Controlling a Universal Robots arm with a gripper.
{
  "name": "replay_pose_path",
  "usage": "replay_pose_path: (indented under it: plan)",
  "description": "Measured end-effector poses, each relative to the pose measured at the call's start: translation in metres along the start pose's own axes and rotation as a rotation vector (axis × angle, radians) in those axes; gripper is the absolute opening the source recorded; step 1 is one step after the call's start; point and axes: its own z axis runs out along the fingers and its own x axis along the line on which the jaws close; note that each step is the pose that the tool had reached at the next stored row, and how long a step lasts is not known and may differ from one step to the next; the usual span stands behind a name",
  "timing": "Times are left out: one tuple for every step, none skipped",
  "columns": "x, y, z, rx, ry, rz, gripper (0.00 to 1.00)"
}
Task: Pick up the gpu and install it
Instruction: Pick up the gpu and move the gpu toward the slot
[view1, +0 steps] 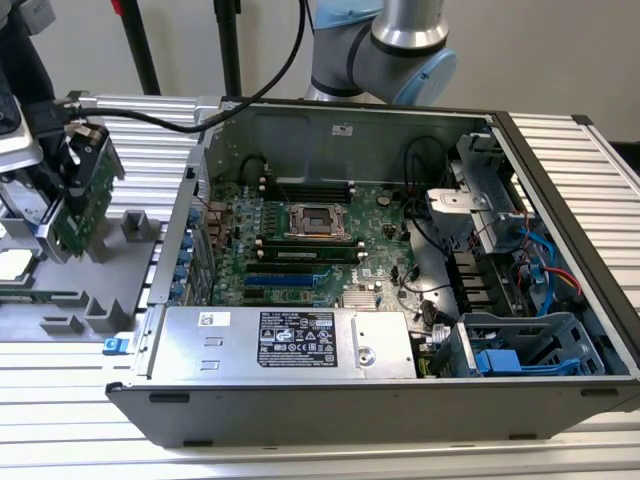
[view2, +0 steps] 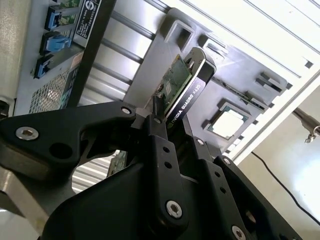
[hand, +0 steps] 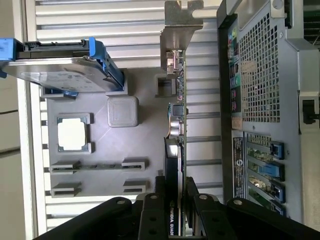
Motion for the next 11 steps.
replay_pose_path:
  plan:
    - [0.0001,0.0001,-0.0006,0.0000,-0.0001,0.000,0.00]
    - [0.0001,0.0001,-0.0012,-0.0001,-0.0001,0.000,0.00]
    - [0.0000,0.0001,-0.0019,0.0000,-0.0001,0.000,0.00]
    - [0.0000,0.0002,-0.0025,0.0000,-0.0001,0.000,0.00]
    - [0.0000,0.0002,-0.0032,0.0000,-0.0001,0.000,0.00]
    - [0.0000,0.0002,-0.0039,0.0000,-0.0001,0.000,0.00]
    - [0.0000,0.0003,-0.0044,0.0000,-0.0001,0.000,0.00]
    - [-0.0001,0.0002,-0.0052,0.0000,0.0000,0.000,0.00]
    - [-0.0001,0.0003,-0.0057,-0.0001,-0.0001,0.000,0.00]
    - [-0.0001,0.0003,-0.0063,-0.0001,-0.0001,0.000,0.00]
    - [-0.0001,0.0003,-0.0069,-0.0001,-0.0001,0.000,0.00]
